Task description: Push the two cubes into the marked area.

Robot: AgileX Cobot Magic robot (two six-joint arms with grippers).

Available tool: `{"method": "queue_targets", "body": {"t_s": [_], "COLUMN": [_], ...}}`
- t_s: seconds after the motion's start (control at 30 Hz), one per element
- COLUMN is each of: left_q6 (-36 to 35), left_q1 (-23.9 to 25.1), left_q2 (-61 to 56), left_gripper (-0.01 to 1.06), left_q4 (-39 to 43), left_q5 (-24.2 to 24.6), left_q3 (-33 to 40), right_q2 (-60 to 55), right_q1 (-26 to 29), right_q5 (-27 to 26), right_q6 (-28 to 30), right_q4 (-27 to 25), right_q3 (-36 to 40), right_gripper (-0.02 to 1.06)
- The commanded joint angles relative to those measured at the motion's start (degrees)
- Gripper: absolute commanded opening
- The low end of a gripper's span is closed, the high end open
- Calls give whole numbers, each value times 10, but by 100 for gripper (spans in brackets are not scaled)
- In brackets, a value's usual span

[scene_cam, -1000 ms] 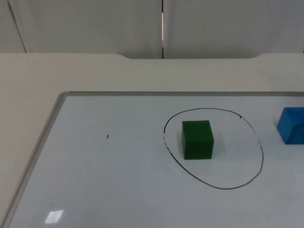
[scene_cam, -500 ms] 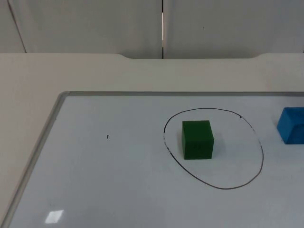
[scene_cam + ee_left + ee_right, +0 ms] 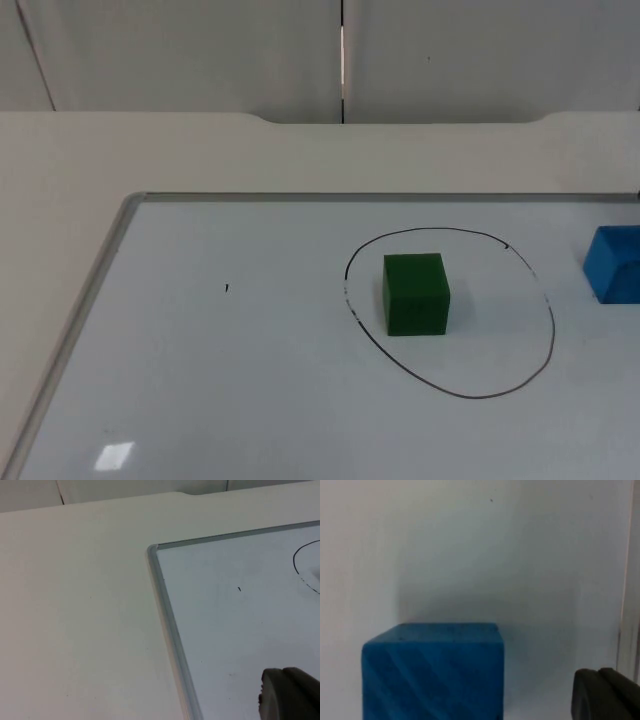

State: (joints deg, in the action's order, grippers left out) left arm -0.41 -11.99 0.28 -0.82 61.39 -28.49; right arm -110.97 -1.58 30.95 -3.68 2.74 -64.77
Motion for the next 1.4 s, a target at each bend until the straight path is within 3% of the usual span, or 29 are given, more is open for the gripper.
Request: {"method": "queue_targets", "body": {"t_s": [0.0, 0.27, 1.37], "left_q6": [1, 1, 1], "left_q1": [1, 1, 1], "left_q2": [-3, -3, -3], "left_gripper": [0, 0, 0], "left_q4": [2, 2, 2], "left_q5": [2, 2, 2], "left_q3": [2, 2, 2], "right_q2": [-9, -20, -20], "right_q1": [4, 4, -25], "right_q5": [-12, -47, -55], "right_q6": [3, 3, 5], "right_q4": [-1, -19, -45], "right_q3": [-4, -4, -4], "right_gripper": [0, 0, 0]}}
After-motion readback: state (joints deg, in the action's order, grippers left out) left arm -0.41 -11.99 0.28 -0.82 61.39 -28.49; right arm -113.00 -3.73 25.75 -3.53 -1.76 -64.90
